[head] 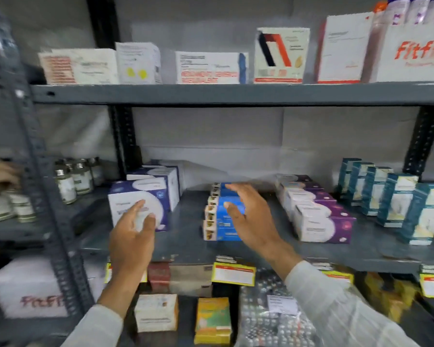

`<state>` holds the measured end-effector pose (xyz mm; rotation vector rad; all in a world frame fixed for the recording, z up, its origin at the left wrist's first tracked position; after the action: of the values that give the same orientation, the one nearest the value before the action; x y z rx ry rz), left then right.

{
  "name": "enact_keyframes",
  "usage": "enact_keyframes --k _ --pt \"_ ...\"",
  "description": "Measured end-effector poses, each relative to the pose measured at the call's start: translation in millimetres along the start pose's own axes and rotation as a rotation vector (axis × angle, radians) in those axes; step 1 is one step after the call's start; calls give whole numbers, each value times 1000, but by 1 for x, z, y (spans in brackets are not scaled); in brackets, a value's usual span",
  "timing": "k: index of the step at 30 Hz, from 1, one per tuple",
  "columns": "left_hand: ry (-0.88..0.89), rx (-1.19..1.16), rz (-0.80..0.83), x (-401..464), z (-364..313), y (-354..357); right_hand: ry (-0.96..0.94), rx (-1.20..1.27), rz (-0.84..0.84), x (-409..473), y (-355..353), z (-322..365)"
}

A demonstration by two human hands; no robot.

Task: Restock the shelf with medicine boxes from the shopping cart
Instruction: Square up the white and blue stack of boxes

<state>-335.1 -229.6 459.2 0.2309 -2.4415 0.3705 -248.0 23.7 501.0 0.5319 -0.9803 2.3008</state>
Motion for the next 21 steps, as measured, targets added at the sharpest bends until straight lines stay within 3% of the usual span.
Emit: enact_keyframes --k 4,7,11,21 --pt "-134 6 -45 34 33 -38 279 289 267 4 80 48" --pt "-259 -208 9 48 43 -40 449 561 393 3 125 74" --pt "-307 -494 108 55 59 -32 511 653 390 4 162 80" --pt "-349 -583 261 85 81 -43 570 756 249 2 205 82"
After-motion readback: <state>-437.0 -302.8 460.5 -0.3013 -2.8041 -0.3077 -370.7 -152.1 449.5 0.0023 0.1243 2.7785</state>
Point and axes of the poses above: each hand's wrist, its own x-axis towards the middle knuckle, its own y-axis out of the palm, z = x × y, the point moved 2 cm from there along x, towards the middle knuckle, and after that the axes turned 10 degrees about y, right-handed, at the moved point
